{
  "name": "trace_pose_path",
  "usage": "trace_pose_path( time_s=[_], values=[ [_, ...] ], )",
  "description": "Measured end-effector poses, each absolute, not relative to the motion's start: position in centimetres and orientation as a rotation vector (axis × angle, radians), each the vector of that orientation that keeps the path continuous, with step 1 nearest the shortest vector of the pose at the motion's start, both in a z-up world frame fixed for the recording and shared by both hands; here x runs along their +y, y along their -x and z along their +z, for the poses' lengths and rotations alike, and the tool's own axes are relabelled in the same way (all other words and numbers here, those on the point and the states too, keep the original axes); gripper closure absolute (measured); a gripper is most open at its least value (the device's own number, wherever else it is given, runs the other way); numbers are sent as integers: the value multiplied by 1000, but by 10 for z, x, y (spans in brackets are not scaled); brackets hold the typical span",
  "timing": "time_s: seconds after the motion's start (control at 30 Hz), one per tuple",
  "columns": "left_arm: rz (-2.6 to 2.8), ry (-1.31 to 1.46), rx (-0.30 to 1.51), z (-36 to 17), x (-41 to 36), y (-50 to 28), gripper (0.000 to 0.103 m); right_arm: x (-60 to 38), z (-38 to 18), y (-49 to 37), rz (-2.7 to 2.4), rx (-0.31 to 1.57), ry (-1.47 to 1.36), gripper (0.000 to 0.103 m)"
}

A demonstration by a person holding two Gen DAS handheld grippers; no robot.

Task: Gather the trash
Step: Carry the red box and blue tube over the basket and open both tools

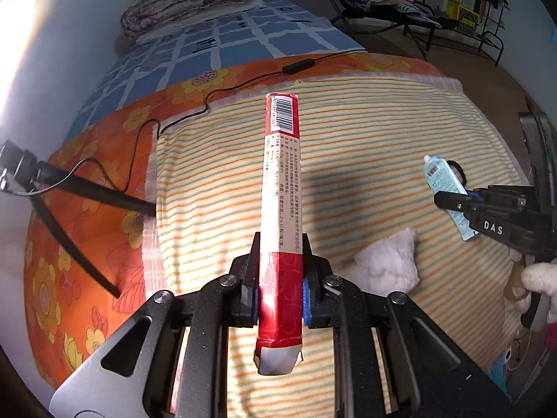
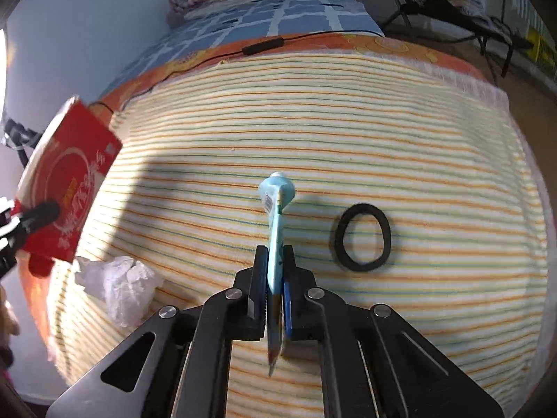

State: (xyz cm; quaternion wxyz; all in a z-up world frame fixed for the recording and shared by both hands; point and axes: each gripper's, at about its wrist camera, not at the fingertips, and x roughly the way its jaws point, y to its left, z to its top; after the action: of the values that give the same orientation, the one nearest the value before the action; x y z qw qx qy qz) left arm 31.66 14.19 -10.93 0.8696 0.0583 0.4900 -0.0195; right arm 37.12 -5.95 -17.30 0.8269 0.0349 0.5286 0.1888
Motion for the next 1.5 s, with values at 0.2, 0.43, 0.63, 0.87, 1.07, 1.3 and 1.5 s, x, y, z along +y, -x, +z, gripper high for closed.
trace_pose_path(
  time_s=[0.2,0.43,0.63,0.87,1.07,1.3,1.5],
  values=[
    [-33,-75,1008,-97,151,-292,88,-67,-167,-347,440,1114,-101,97],
    [-20,-24,1002,-83,157,-253,88,-70,-146,-311,508,1078,-93,97],
    [-19,32,976,-67,152,-200,88,-79,-121,-274,570,1039,-104,97],
    [-30,63,981,-63,132,-139,88,-95,-99,-230,628,1004,-114,97],
    [-50,104,999,-67,113,-85,88,-108,-91,-190,665,1001,-108,97],
    [-64,147,1065,-88,94,-37,88,-119,-95,-148,698,1013,-82,97],
    [-74,150,1109,-107,78,-14,88,-121,-109,-120,725,1049,-63,97]
  ],
)
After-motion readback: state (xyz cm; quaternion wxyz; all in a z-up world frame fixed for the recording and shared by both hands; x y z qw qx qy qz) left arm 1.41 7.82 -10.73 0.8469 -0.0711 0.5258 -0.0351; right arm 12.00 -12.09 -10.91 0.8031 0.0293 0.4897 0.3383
